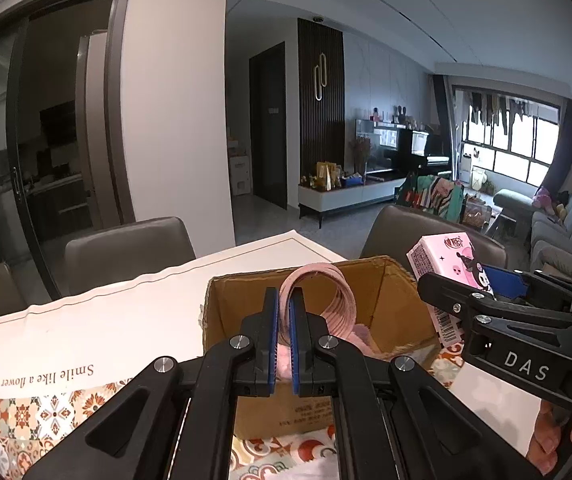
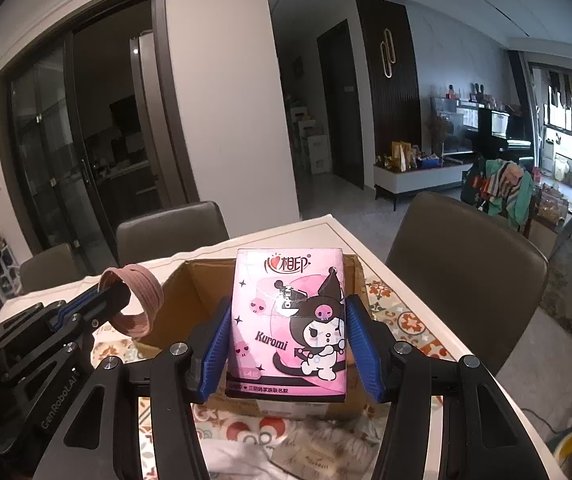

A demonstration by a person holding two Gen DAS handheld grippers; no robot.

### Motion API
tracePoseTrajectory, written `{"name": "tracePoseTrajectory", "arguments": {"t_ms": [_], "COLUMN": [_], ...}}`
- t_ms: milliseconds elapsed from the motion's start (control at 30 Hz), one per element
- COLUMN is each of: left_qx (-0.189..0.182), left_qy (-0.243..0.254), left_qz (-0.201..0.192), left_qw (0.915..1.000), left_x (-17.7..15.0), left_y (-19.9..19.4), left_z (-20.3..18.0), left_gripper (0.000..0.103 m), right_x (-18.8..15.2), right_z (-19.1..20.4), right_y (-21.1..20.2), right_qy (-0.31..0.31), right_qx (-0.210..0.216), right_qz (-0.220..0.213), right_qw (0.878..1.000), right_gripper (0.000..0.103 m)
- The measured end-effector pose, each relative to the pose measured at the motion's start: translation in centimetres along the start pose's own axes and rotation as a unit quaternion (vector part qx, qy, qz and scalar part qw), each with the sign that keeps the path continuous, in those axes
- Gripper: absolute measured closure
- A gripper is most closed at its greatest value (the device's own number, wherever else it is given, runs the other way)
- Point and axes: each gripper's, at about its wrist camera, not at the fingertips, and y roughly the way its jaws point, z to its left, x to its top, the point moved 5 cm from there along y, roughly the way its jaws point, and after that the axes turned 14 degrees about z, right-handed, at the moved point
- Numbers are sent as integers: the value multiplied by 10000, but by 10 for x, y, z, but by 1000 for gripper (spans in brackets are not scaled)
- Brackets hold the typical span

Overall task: Organize soft objects
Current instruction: 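Lift the Kuromi package and hair tie and carry both over the box, then open both tools to drop the package and hair tie into the box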

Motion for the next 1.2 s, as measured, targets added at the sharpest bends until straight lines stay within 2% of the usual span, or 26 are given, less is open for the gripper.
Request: {"name": "tracePoseTrajectory", "arguments": {"t_ms": [233, 600, 733, 867, 967, 1100, 1200], "left_qx": [-2, 10, 23, 58, 54, 32, 41], "left_qy": [45, 11, -35, -86, -67, -38, 14], "left_qz": [292, 691, 726, 749, 744, 718, 709], "left_qw": [9996, 9976, 9974, 9971, 9972, 9974, 9975], "left_x": [0, -9, -12, -13, -12, -10, -9], "left_y": [35, 69, 73, 76, 76, 73, 71], "left_z": [2, 3, 3, 6, 6, 5, 4], "left_gripper": [96, 95, 88, 76, 74, 61, 58], "right_x": [5, 10, 12, 13, 16, 18, 19], "right_z": [0, -7, -7, -9, -10, -9, -10], "right_y": [33, 75, 81, 83, 82, 79, 73], "right_qy": [-27, 31, 29, -19, -26, -60, -54], "right_qx": [-54, -48, -24, -117, -173, -229, -250], "right_qz": [226, 691, 755, 774, 779, 754, 730], "right_qw": [9997, 9976, 9971, 9969, 9968, 9969, 9970], "right_gripper": [47, 47, 47, 45, 41, 41, 41]}}
